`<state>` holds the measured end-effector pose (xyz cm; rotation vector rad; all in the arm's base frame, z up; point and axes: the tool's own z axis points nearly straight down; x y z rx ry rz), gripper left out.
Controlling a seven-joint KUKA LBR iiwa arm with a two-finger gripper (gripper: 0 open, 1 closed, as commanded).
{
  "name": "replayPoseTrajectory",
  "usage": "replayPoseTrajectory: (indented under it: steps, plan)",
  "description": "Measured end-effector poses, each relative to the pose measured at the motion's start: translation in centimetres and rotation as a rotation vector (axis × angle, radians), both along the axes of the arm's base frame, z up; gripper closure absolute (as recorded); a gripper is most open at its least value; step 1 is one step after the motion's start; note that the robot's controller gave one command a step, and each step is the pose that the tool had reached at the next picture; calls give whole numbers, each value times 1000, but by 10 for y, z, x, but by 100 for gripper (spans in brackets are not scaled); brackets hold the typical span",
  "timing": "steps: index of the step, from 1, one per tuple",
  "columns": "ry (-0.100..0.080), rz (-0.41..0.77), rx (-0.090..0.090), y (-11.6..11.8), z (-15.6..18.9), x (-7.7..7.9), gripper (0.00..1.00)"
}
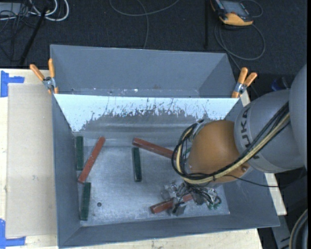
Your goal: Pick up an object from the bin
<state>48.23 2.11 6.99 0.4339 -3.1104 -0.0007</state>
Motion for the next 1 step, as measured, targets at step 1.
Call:
replayPoseTrajectory:
  steps: [1]
  plan:
    - [-7,-1,0,1,71,2,100]
